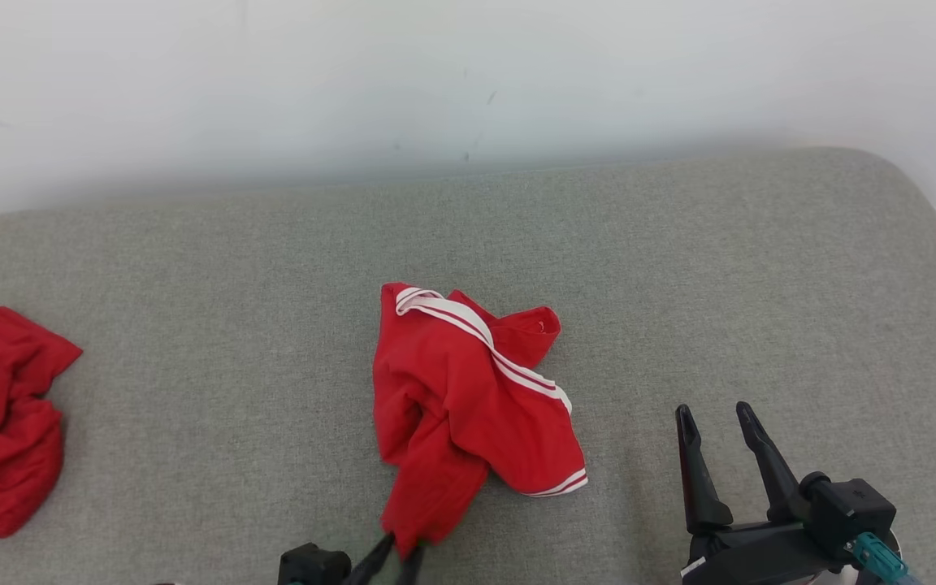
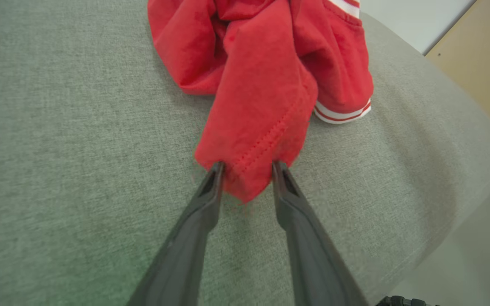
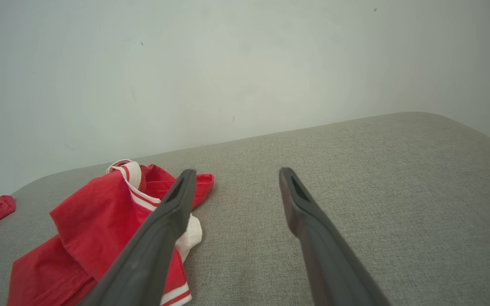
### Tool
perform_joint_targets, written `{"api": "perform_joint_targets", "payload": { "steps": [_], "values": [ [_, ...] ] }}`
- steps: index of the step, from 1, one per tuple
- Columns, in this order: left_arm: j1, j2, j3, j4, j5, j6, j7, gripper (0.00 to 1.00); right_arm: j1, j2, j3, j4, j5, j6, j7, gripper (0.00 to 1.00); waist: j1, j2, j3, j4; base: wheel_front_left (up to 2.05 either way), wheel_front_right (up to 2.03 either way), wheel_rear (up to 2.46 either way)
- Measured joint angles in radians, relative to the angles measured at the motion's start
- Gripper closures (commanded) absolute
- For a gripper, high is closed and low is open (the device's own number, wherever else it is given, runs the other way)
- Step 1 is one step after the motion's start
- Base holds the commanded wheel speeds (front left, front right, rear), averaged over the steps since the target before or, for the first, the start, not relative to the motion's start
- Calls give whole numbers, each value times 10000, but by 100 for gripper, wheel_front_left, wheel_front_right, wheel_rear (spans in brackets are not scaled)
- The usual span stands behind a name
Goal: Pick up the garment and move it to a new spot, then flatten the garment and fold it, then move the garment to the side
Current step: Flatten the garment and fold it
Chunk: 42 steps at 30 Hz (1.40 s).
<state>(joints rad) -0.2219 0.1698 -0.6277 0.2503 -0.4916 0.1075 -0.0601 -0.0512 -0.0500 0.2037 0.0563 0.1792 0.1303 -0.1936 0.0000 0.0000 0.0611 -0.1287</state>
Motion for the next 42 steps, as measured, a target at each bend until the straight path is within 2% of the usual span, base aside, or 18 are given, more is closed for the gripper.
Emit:
{"api": "perform_joint_targets", "payload": {
  "steps": [6, 9, 21, 24, 28, 32, 34, 35, 42],
  "values": [
    [-26, 15, 238, 389, -104, 6, -443, 100, 28, 0, -96, -36, -40, 0, 50, 0, 0, 0, -91, 0, 0, 0, 0],
    [-136, 199, 575, 297, -157, 102, -660, 100, 79, 0, -155, -75, -44, 0, 77, 0, 0, 1, -115, 90, 0, 0, 0],
    [-952, 2209, 2203, -1212, -146, 633, -426, 100, 202, 2, -151, -92, -36, 0, 86, 0, 0, 0, -276, 497, 0, 0, 0],
    [-913, 2545, 2491, -1430, -230, 792, -288, 100, 202, 2, -142, -77, -27, 0, 86, 0, 0, 0, -287, 473, 0, 0, 0],
    [-448, 2614, 2740, -1450, -575, 936, -247, 100, 222, 0, -142, -56, -25, 0, 84, 0, 0, 0, -309, 415, 0, 0, 0],
    [26, 2439, 2619, -999, -779, 800, -420, 100, 243, 0, -140, -61, -25, 0, 88, 0, 0, 1, -300, 377, 0, 0, 0],
    [157, 2288, 2531, -890, -732, 880, -623, 9, 244, 2, -159, -69, -25, 0, 102, 0, 0, 1, -300, 390, 0, 0, 0],
    [205, 2243, 2520, -826, -725, 897, -729, 0, 247, 0, -178, -75, -25, 0, 109, 0, 0, 1, -300, 405, 0, 0, 0],
    [489, 1898, 2585, -1281, -593, 1248, -1536, 0, 248, 2, -186, -146, -36, 0, 184, 0, 0, 1, -278, 641, 0, 0, 0]
  ]
}}
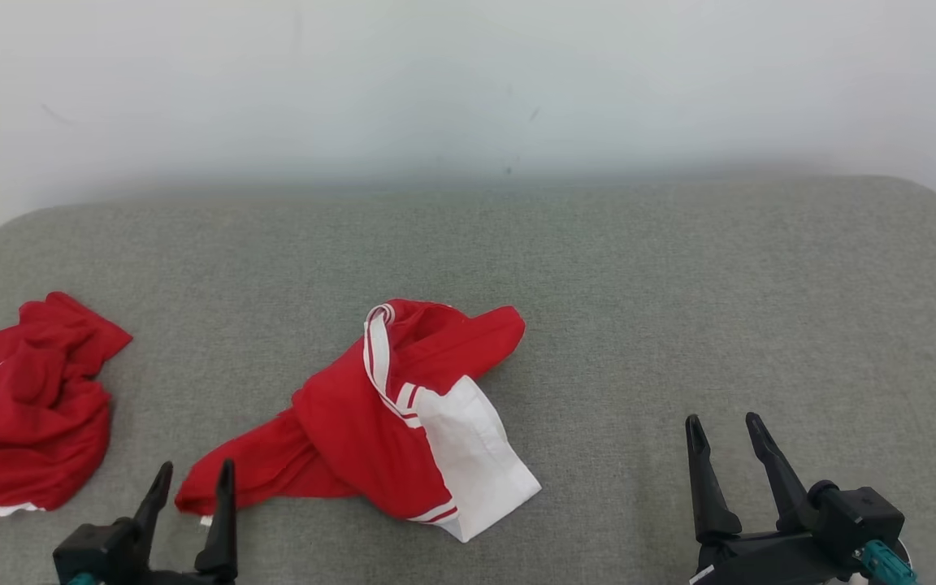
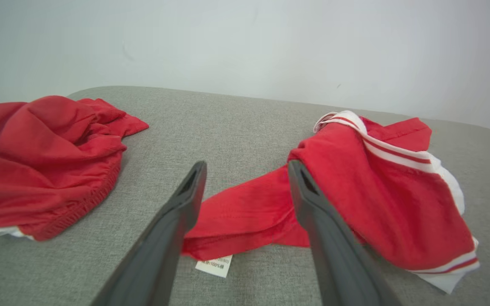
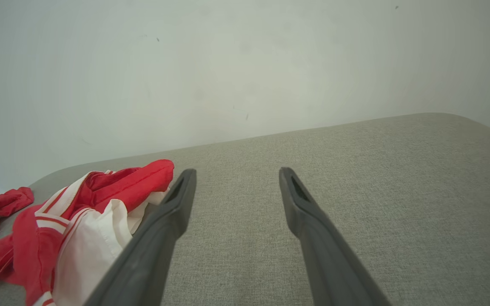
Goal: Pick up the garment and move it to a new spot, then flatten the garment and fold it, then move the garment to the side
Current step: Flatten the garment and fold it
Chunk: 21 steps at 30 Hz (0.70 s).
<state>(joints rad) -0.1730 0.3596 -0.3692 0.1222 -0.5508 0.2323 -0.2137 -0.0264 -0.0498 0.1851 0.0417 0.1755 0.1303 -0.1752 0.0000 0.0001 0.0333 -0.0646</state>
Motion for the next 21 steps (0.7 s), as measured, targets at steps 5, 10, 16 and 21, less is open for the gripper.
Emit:
{"api": "perform_joint_targets", "payload": {
  "steps": [5, 10, 16, 21],
  "values": [
    [180, -334, 73, -855, 393, 176, -384, 0, 16, 0, 54, 25, 31, 0, 2, 0, 0, 0, 11, 190, 0, 0, 0],
    [549, -838, 514, -1503, 951, 443, -470, 0, 12, -2, 196, 77, 88, 0, 2, 0, 0, 0, 14, 258, 0, 0, 0],
    [1105, -1243, 1304, -1812, 1845, 673, -483, 0, 10, 0, 380, 178, 140, 0, 46, 0, 0, 0, 18, 245, 0, 0, 0],
    [1257, -1313, 1701, -1666, 2290, 447, -483, 0, 12, 0, 512, 268, 230, 0, 174, 0, 0, 0, 33, 298, 0, 0, 0]
  ]
}}
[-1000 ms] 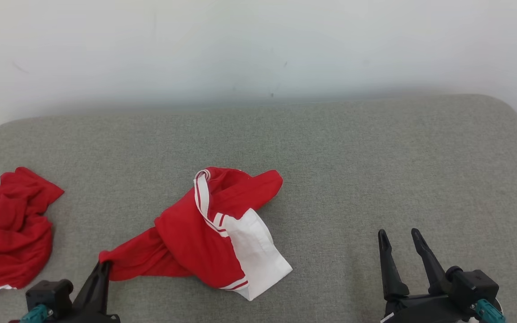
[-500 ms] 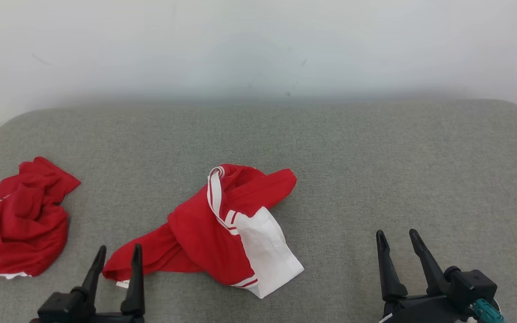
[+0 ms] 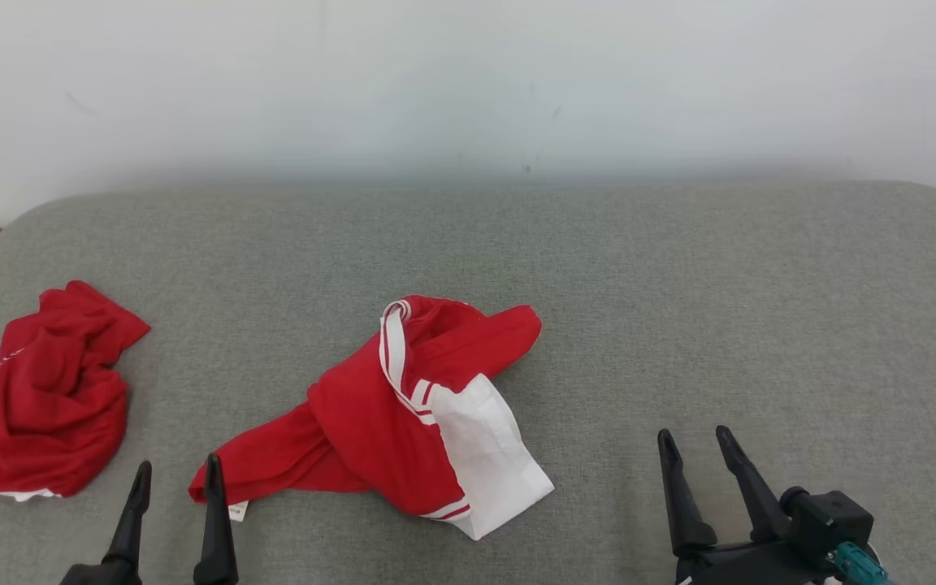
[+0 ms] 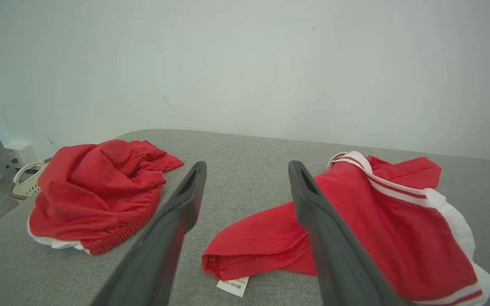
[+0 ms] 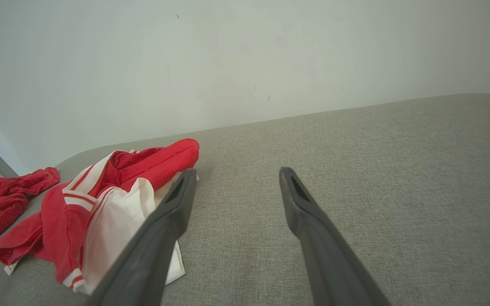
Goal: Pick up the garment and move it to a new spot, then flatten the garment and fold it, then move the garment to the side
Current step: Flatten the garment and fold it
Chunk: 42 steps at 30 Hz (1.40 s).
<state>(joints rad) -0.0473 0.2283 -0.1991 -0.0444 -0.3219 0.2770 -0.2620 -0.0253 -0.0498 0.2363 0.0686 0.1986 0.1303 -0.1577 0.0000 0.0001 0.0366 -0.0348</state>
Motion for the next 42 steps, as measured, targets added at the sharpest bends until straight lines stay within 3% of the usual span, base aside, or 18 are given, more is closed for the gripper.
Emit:
{"api": "perform_joint_targets", "payload": {
  "steps": [10, 19, 27, 38, 39, 40, 41, 42],
  "values": [
    [123, -84, 617, 113, 426, -397, 0, 0, -35, -2, 663, 161, 272, 0, 420, 0, 0, 0, -45, 311, 0, 0, 0],
    [303, -389, 1080, 52, 625, -658, -2, 0, -912, -232, 2299, 926, 932, 0, 1189, 0, 0, 0, -67, 698, 0, 0, 0],
    [321, -732, 1235, 58, 759, -955, -2, 0, -2413, -355, 3450, 2236, 1758, 0, 1542, 0, 0, 0, -24, 1139, 0, 0, 0],
    [299, -1160, 1231, 221, 1057, -1292, -15, 0, -4302, -163, 4456, 5020, 2364, 0, 1344, 0, 0, 0, 51, 1816, 0, 0, 0],
    [294, -1177, 1252, 270, 1057, -1367, -17, 0, -4421, -142, 4481, 5313, 2401, 0, 1294, 3, 0, 0, 53, 1876, 0, 0, 0],
    [288, -1189, 1279, 322, 1057, -1432, -15, 0, -4545, -132, 4498, 5590, 2401, 0, 1241, 35, 0, 0, 56, 1932, 0, 0, 0],
    [280, -1198, 1298, 362, 1058, -1455, -17, 0, -4661, -119, 4474, 5864, 2395, 0, 1189, 56, 0, 0, 60, 1984, 0, 0, 0],
    [270, -1216, 1331, 389, 1076, -1521, -15, 0, -4782, -107, 4479, 6102, 2393, 0, 1116, 85, 0, 0, 64, 2033, 0, 0, 0]
  ]
}}
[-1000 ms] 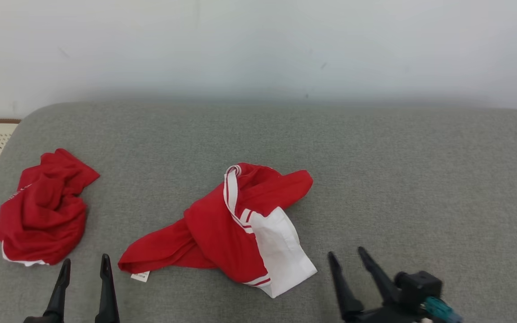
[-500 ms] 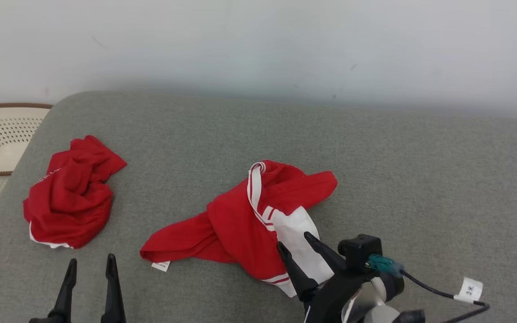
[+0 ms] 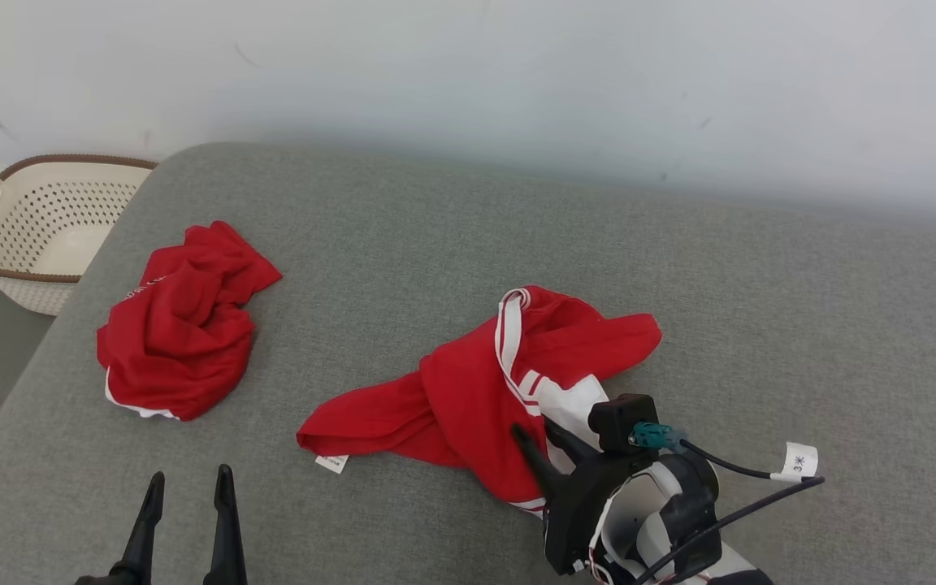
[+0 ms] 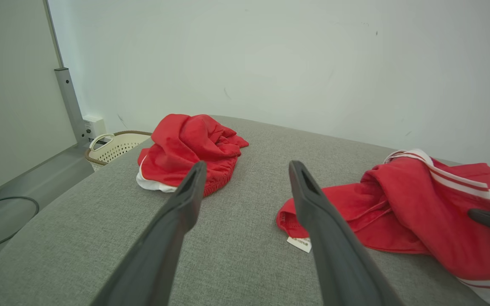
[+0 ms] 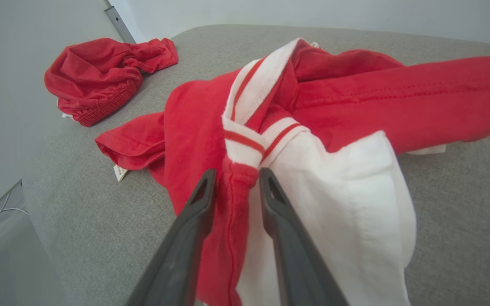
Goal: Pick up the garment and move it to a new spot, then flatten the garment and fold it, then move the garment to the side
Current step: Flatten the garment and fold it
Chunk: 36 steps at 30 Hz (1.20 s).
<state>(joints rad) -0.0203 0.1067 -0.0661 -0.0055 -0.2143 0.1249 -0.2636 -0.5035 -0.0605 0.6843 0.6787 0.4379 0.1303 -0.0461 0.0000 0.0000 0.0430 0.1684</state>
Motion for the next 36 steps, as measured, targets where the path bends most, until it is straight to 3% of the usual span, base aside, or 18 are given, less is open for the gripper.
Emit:
{"api": "perform_joint_targets", "payload": {
  "steps": [1, 9, 16, 23, 27, 36],
  "values": [
    [-3, -23, 17, 23, 27, -10, -2, 0, -98, 17, -4, 196, 0, 0, -88, 100, 0, 0, 4, 39, 0, 0, 0],
    [-7, -163, 267, 121, 140, -178, -2, 0, -748, 73, -261, 1218, 153, 0, -1011, 100, 0, 0, -9, 81, 0, 0, 0],
    [19, -232, 405, 244, 221, -330, 0, 0, -1018, 35, -742, 1016, 897, 0, -1333, 100, 0, 0, -173, -218, 0, 0, 0],
    [208, -320, 499, 280, 255, -405, -2, 0, -921, -669, -1753, -366, 1960, 0, -1116, 100, 0, 0, -314, -640, 0, 0, 0],
    [234, -382, 548, 278, 274, -441, -2, 0, -360, -1484, -2750, -1478, 2061, 0, -665, 100, 0, 0, -365, -953, 0, 0, 0],
    [233, -464, 581, 316, 305, -518, -2, 0, 827, -2105, -4876, -3519, 1547, 0, 391, 100, 0, 1, -293, -1248, 0, 0, 0]
  ]
}}
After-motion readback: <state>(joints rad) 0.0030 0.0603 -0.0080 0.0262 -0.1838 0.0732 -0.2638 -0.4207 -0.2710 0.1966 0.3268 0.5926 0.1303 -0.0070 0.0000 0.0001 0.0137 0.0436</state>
